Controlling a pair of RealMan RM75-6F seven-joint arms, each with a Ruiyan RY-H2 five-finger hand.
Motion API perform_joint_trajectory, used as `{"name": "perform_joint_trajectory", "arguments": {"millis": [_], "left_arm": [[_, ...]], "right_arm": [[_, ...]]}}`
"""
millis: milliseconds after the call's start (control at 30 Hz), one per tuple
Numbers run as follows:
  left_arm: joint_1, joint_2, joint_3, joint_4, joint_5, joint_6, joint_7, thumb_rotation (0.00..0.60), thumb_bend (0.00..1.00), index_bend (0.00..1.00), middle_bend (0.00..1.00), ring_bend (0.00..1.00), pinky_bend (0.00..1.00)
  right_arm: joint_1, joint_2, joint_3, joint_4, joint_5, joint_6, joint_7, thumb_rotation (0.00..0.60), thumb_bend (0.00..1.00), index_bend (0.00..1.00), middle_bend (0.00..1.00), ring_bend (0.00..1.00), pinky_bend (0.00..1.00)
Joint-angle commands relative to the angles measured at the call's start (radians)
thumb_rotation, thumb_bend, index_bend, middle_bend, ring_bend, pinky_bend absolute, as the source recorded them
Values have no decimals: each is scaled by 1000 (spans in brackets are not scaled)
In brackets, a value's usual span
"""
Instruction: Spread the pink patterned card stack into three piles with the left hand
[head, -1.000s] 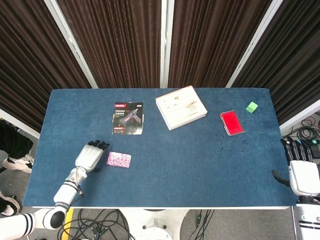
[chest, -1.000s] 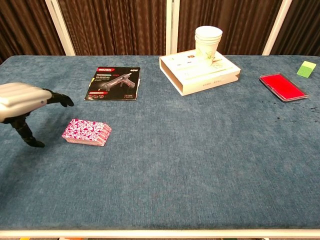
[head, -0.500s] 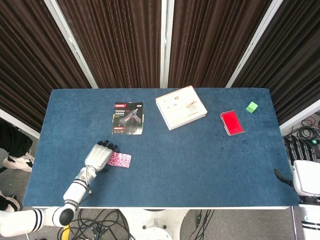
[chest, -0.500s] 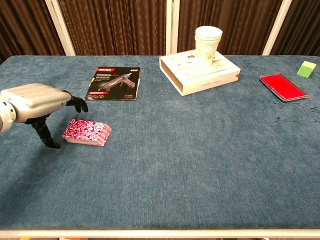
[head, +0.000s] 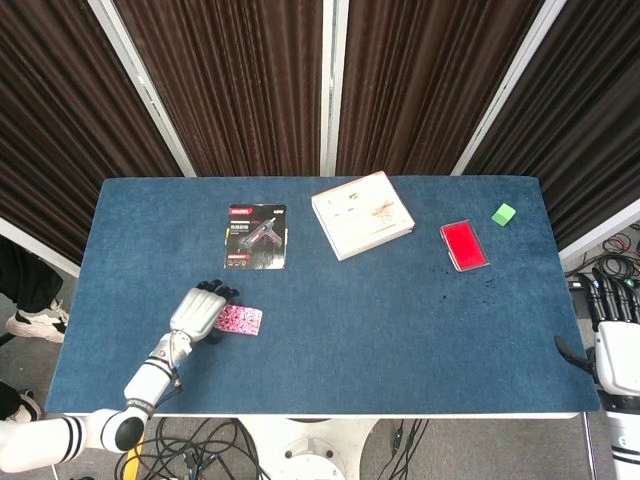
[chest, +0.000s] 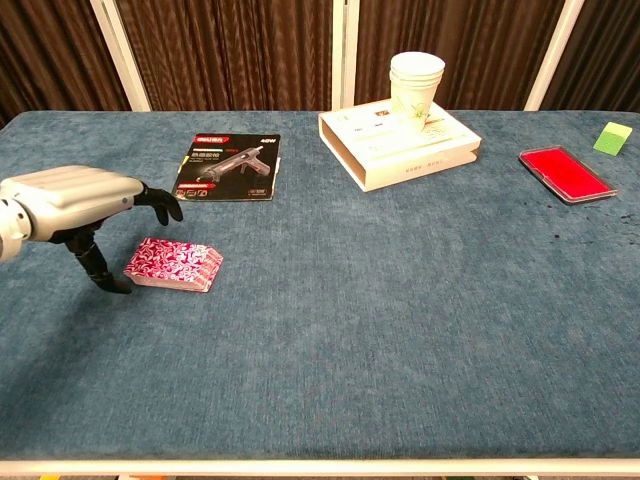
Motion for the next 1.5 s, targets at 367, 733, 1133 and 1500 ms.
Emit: {"name": "perform_joint_trajectory", "arguments": {"millis": [367, 733, 1133, 1500], "left_arm": [[-20, -34, 12, 49, 19, -18, -44, 600, 110, 233, 251, 114, 209], [-30, -32, 7, 38, 17, -18, -63, 600, 131, 251, 271, 114, 209], [-36, -54, 14, 82, 13, -23, -75, 600, 178, 269, 292, 114, 209], [-34, -62, 18, 90, 18, -9, -73, 600, 188, 293, 324, 114, 209]], "right_arm": [[-4, 5, 4, 3, 2, 1, 15, 600, 127, 16, 0, 0, 0], [-8, 10, 7, 1, 2, 9, 26, 600, 126, 16, 0, 0, 0], [-9, 13, 10, 1, 4, 8, 36, 600, 126, 16, 0, 0, 0], [-9, 13, 10, 1, 7, 3, 37, 600, 126, 16, 0, 0, 0]]}}
